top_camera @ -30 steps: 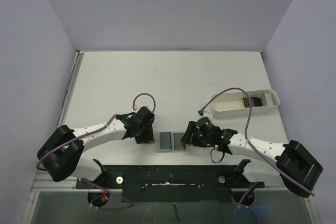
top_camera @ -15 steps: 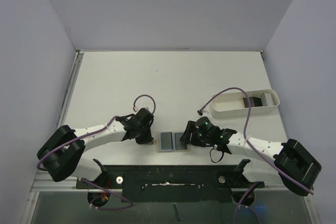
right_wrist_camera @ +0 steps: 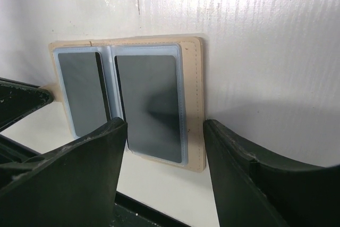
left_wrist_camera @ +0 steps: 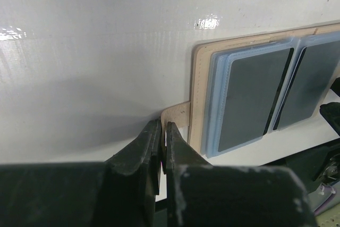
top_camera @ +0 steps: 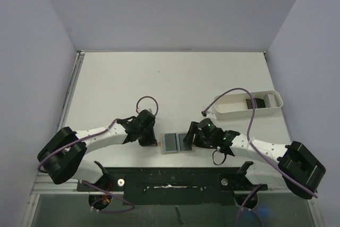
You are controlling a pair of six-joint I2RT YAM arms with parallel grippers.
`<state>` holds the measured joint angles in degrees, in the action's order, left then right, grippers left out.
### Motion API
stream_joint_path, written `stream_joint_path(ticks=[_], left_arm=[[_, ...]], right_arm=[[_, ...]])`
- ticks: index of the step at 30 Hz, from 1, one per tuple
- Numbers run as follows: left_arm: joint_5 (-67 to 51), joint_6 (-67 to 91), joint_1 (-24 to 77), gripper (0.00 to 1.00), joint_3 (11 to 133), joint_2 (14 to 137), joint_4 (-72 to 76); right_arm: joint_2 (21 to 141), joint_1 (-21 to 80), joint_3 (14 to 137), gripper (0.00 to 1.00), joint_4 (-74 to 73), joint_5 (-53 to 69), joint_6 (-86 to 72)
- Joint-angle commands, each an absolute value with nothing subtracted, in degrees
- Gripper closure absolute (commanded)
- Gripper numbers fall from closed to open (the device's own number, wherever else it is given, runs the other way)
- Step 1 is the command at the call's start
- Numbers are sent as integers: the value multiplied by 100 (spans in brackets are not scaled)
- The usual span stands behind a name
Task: Put the credit cards into the card holder
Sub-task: Close the card holder at the center of the board.
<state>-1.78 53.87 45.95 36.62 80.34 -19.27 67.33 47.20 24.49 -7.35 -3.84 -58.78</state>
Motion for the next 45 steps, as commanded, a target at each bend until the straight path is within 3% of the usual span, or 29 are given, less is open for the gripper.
stream_joint_path(ticks=[1, 21, 45], left_arm=[[-258, 5445, 4579, 100, 3609, 8027, -1653], [-496, 5594, 4597, 100, 3497, 8073, -1288], [-687, 5782, 4767, 100, 3554, 8330, -861]], right_arm=[[6583, 4693, 2582, 38, -1026, -825, -5730], [6893, 4702, 2574, 34, -632, -479, -5631], [6079, 4641, 2749, 34, -368, 142, -5871]])
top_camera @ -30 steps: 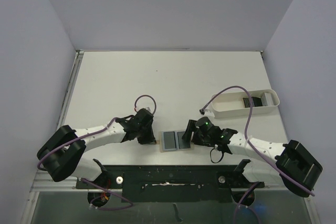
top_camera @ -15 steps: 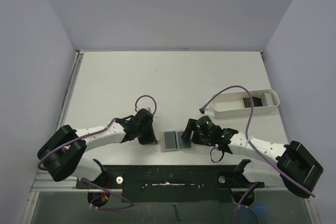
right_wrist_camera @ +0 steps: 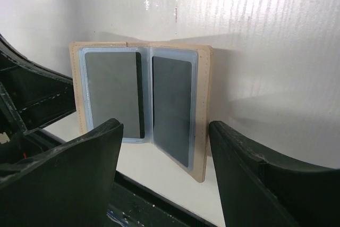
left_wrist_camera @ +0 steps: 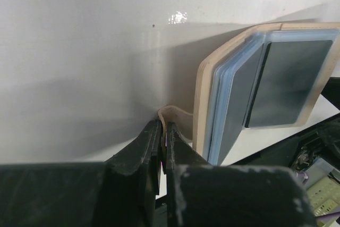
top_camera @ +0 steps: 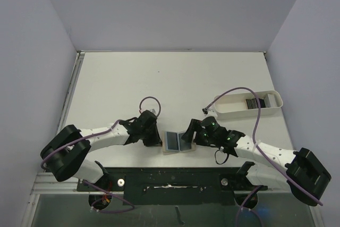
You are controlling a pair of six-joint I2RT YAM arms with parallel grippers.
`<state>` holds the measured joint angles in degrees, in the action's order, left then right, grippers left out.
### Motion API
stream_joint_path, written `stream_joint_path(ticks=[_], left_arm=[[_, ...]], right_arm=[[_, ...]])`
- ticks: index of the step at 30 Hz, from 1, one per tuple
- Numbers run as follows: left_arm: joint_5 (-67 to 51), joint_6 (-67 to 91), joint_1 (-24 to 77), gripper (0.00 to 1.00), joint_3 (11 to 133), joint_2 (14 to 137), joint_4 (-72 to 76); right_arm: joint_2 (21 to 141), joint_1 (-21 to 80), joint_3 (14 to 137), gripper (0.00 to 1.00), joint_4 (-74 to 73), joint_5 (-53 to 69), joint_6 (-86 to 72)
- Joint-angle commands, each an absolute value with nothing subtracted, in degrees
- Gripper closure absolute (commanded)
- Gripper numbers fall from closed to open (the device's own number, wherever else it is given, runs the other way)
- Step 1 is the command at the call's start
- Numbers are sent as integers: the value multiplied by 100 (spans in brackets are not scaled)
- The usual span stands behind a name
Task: Put the credit cards into the card holder
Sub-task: Close the card holder at the center of the board.
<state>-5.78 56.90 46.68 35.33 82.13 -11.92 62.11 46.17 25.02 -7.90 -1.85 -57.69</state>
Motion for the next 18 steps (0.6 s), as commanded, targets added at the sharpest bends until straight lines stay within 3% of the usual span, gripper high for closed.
stream_joint_path(ticks=[1, 18], left_arm=[[-693, 5795, 4774, 100, 3553, 8337, -843], [-735, 5805, 4891, 100, 3814, 8587, -747]], right_arm=[[6051, 4636, 2785, 34, -383, 167, -5863], [5967, 4649, 3106, 33, -219, 646, -5969]])
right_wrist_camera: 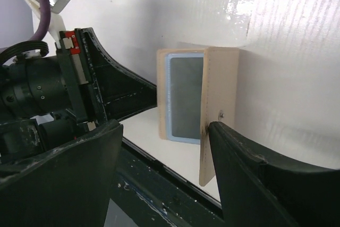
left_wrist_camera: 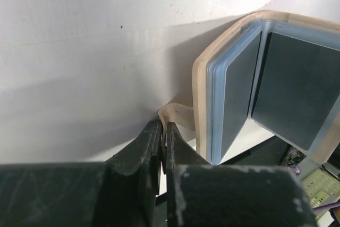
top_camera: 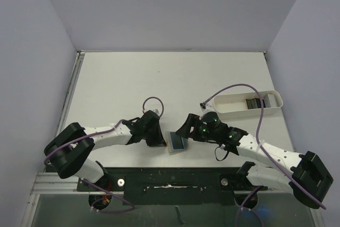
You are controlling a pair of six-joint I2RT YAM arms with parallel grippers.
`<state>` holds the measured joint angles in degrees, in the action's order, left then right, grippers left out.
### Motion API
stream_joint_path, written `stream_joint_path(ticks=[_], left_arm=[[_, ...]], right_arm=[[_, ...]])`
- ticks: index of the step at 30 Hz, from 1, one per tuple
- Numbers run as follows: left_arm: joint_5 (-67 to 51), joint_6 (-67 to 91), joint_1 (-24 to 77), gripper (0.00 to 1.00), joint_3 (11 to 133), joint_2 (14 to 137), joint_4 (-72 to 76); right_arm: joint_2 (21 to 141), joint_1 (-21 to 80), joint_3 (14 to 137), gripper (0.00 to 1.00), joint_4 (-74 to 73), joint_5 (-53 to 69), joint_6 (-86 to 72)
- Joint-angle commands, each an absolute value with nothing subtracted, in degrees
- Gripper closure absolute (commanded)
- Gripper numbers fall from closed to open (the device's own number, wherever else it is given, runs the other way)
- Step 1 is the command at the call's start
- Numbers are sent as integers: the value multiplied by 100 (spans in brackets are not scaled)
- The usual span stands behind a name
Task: Put the credit cards into the card holder
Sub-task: Close the card holder at the center of the board.
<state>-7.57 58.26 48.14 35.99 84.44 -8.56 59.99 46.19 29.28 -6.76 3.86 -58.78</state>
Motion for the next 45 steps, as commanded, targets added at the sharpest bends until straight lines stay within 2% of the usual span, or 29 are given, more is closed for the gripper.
stream_joint_path(ticks=[1, 14, 27, 32, 36, 40, 45], left_arm=[[-743, 5801, 4900, 100, 3898, 8601, -747], [-789, 5867, 4913, 97, 3910, 8518, -751], [-729, 5963, 4888, 90, 3800, 8198, -780], [-737, 5981, 4876, 90, 3788, 8132, -758], [-747, 6003, 4877, 90, 3788, 8129, -731], [-752, 6021, 4878, 90, 3660, 8112, -704], [-757, 6028, 4878, 90, 3647, 8104, -703]], right_arm=[[6027, 4655, 3090, 33, -128, 746, -5987], [6567, 4660, 3150, 33, 36, 1112, -5855], [6945, 4664, 3376, 44, -193, 1155, -5520], [7028, 4662, 3421, 39, -153, 1296, -5490], [7003, 4658, 3477, 38, -203, 1345, -5463], [6809, 4649, 3571, 42, -463, 1131, -5408], [6649, 4649, 3621, 51, -790, 803, -5322]])
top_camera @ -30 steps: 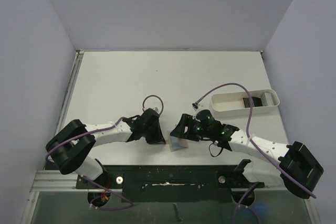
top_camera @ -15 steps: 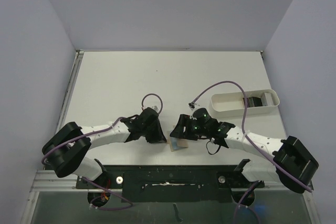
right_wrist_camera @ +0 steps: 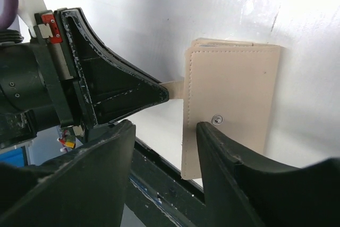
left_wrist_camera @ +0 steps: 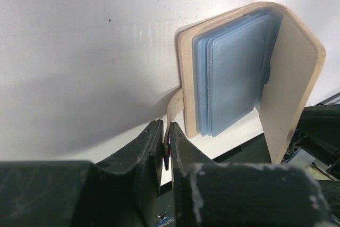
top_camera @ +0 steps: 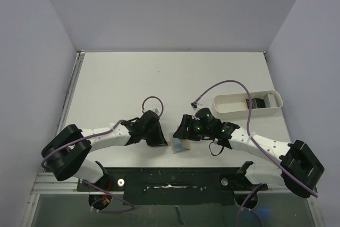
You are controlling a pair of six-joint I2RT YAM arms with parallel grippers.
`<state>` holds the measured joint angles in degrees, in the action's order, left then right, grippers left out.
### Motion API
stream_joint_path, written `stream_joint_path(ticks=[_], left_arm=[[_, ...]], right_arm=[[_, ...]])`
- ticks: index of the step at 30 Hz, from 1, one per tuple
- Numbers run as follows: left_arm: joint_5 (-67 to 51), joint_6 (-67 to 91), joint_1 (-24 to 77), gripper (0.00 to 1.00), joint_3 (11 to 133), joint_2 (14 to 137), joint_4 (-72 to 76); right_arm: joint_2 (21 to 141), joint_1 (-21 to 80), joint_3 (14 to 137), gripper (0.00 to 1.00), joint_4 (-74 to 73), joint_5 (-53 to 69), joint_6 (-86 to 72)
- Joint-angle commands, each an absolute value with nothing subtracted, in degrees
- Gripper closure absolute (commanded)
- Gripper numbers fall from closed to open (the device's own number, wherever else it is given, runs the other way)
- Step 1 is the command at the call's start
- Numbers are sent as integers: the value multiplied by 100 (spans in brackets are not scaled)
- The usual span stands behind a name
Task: Put the credit cards into the card holder
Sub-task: Close the card holder at the center of the board.
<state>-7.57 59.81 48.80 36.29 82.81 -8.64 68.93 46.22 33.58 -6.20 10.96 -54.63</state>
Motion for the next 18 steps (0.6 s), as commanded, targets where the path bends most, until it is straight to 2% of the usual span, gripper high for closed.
stream_joint_path(ticks=[1, 4, 8, 13, 18], left_arm=[[-752, 6029, 4878, 90, 3647, 8104, -697], [-754, 6029, 4878, 90, 3647, 8104, -686], [-763, 6031, 4878, 90, 3647, 8101, -677], [-759, 6033, 4877, 90, 3647, 8111, -677], [-771, 6038, 4877, 90, 3646, 8141, -638]], right_arm=[[6643, 4646, 3620, 53, -828, 776, -5314], [6665, 4645, 3592, 58, -841, 697, -5292], [6802, 4648, 3490, 59, -672, 669, -5266], [7159, 4671, 3288, 45, -18, 1106, -5265], [7545, 4741, 3278, 43, 379, 1450, -5265]])
